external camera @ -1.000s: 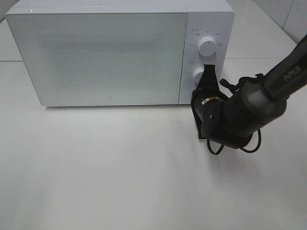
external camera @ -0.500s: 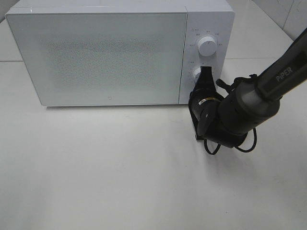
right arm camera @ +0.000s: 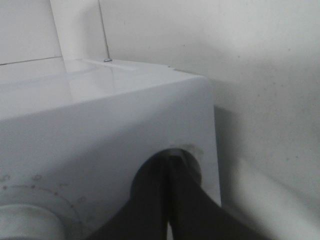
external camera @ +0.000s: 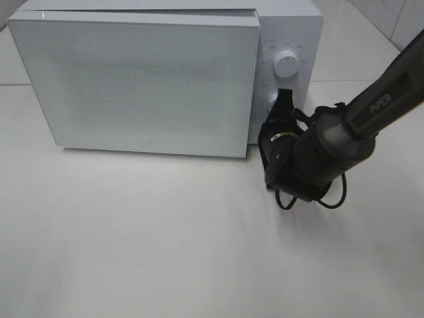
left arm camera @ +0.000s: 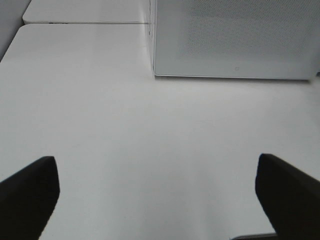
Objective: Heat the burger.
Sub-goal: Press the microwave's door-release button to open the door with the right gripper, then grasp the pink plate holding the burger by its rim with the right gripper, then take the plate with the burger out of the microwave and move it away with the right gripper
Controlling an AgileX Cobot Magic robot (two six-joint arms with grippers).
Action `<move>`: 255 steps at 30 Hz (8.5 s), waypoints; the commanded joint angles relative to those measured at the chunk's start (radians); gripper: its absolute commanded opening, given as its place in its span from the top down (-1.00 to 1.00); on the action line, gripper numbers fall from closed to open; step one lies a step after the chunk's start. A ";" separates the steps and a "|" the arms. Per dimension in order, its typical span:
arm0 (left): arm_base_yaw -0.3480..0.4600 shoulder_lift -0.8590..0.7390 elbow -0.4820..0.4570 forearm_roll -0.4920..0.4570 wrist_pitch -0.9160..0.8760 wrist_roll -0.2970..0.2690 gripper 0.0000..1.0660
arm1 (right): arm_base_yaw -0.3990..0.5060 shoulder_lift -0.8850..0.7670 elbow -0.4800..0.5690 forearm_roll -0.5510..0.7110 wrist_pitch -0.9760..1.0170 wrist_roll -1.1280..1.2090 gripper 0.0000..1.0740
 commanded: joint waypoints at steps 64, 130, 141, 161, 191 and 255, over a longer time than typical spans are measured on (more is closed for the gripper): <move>-0.002 -0.016 0.003 -0.003 -0.011 0.001 -0.88 | -0.022 -0.390 0.262 -0.265 0.575 -0.784 0.97; -0.002 -0.016 0.003 -0.003 -0.011 0.001 -0.88 | 0.017 -0.565 -0.136 -1.090 1.409 -2.270 -0.84; -0.002 -0.016 0.003 -0.003 -0.011 0.001 -0.88 | 0.100 -0.447 -0.266 -1.198 1.381 -2.191 -0.80; -0.002 -0.016 0.003 -0.003 -0.011 0.001 -0.88 | 0.132 -0.184 -0.528 -1.200 1.359 -2.192 -0.71; -0.002 -0.016 0.003 -0.003 -0.011 0.001 -0.88 | 0.093 0.190 -1.032 -1.149 1.472 -2.168 -0.55; -0.002 -0.016 0.003 -0.003 -0.011 0.001 -0.88 | 0.108 -0.037 -0.605 -1.129 1.176 -2.312 1.00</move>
